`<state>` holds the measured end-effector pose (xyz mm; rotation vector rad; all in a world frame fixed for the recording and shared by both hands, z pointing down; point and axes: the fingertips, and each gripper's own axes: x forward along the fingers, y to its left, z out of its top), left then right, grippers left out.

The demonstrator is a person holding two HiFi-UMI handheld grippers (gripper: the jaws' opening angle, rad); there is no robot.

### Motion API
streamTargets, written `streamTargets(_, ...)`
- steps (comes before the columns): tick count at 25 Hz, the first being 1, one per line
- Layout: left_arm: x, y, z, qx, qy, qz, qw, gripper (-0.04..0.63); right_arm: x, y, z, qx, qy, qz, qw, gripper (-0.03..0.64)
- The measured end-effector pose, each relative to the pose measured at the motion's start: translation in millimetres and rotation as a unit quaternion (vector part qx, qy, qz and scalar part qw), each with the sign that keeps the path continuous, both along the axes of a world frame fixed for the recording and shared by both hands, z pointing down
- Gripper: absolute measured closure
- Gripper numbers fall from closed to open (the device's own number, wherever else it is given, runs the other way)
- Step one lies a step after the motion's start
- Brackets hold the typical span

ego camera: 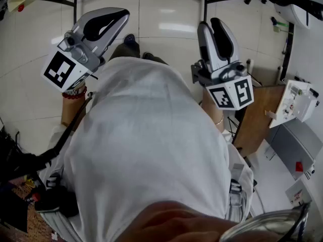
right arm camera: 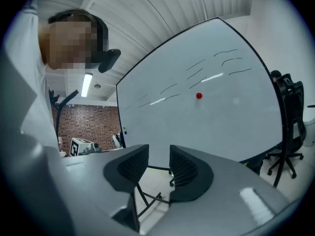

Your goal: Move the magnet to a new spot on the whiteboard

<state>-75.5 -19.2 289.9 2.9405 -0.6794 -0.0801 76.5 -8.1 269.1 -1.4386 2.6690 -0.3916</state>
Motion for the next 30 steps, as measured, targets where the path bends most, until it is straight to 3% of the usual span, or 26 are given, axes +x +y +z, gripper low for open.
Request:
streamTargets(5, -9, -1, 8, 0.001, -0.021, 0.016, 0.9996, 0.589, -11, -6, -6, 0.008, 0.004, 0.002, 1.000, 0.489)
streamTargets(13, -34, -29, 21, -0.016, -0.005, 0.038, 0.9991, 0.589, -18, -44, -2, 0.003, 0.016, 0.046, 0.999, 0.489)
streamTargets(20, -18, -35, 18, -0.007, 0.001, 0.041, 0.9991, 0.589, -16, -61, -12, 0.019, 0.018, 0.029, 0.999, 0.489)
streamTargets(25, 6, -69, 3, -0.003, 0.007, 0.038, 0.9993, 0.589, 2, -102, -14, 0.025, 0.006, 0.020, 0.999, 0.489)
streamTargets(30, 12, -107, -3, 0.011, -0.046, 0.012, 0.9988, 0.589, 17, -136, -29, 0.056, -0.015, 0.010, 0.998, 0.489)
